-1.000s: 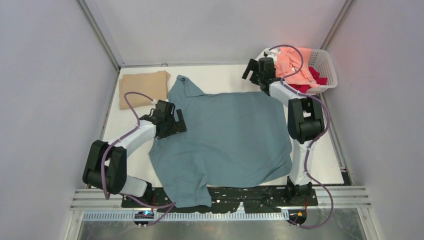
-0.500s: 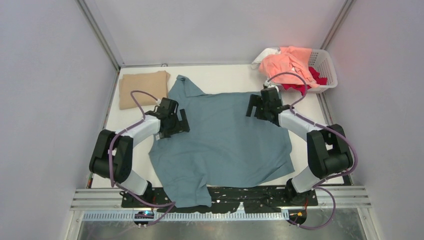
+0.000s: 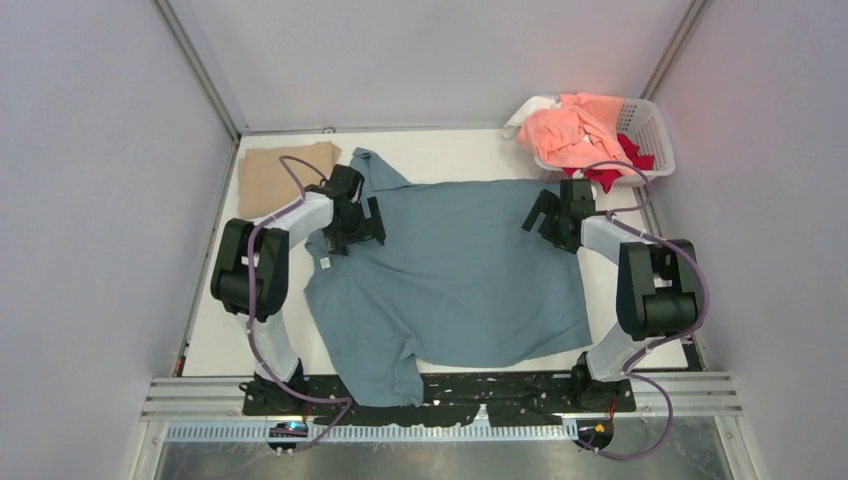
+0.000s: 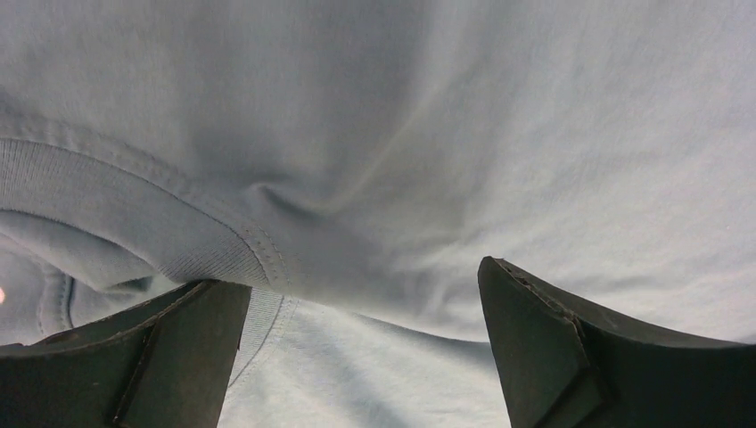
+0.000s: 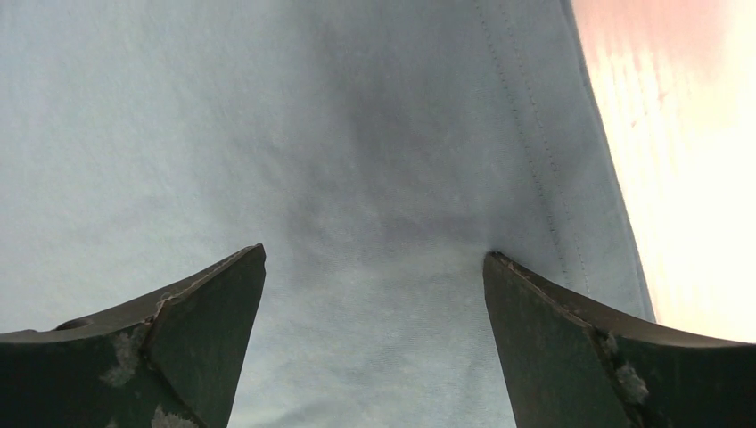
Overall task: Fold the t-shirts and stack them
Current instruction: Flatten out the tshirt
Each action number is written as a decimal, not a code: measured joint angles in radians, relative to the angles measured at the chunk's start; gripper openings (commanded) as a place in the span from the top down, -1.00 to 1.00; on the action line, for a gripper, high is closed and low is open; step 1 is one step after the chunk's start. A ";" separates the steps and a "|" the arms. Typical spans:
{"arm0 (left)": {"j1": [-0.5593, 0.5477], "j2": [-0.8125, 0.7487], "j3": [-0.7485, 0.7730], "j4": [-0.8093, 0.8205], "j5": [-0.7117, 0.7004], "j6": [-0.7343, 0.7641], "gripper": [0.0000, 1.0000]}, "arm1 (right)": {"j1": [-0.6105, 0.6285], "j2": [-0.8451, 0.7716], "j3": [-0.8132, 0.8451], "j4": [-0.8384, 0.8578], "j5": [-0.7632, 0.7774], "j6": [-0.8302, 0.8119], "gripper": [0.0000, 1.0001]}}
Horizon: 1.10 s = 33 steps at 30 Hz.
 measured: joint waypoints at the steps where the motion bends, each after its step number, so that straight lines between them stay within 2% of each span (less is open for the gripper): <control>1: 0.007 0.015 0.021 -0.010 0.004 0.004 -0.99 | -0.008 0.007 0.007 0.003 -0.007 0.005 -0.90; 13: 0.050 0.280 0.439 -0.167 0.014 0.077 -0.99 | -0.080 0.164 0.191 0.013 -0.035 0.032 -0.90; 19: 0.065 0.365 0.623 -0.216 0.014 0.105 -0.99 | -0.080 0.153 0.183 -0.011 0.063 0.027 -0.90; 23: 0.062 0.349 0.666 -0.226 0.016 0.117 -0.99 | -0.063 0.076 0.135 -0.059 0.113 -0.007 -0.90; 25: 0.055 0.286 0.600 -0.197 0.015 0.121 -0.99 | -0.020 -0.001 0.113 -0.093 0.155 -0.048 -0.90; 28: 0.032 0.087 0.372 -0.160 0.010 0.113 -0.99 | 0.130 -0.132 0.083 -0.092 0.172 -0.122 -0.90; 33: -0.007 -0.354 -0.076 -0.087 -0.019 0.021 -0.99 | 0.514 -0.346 -0.032 0.039 -0.049 -0.211 -0.90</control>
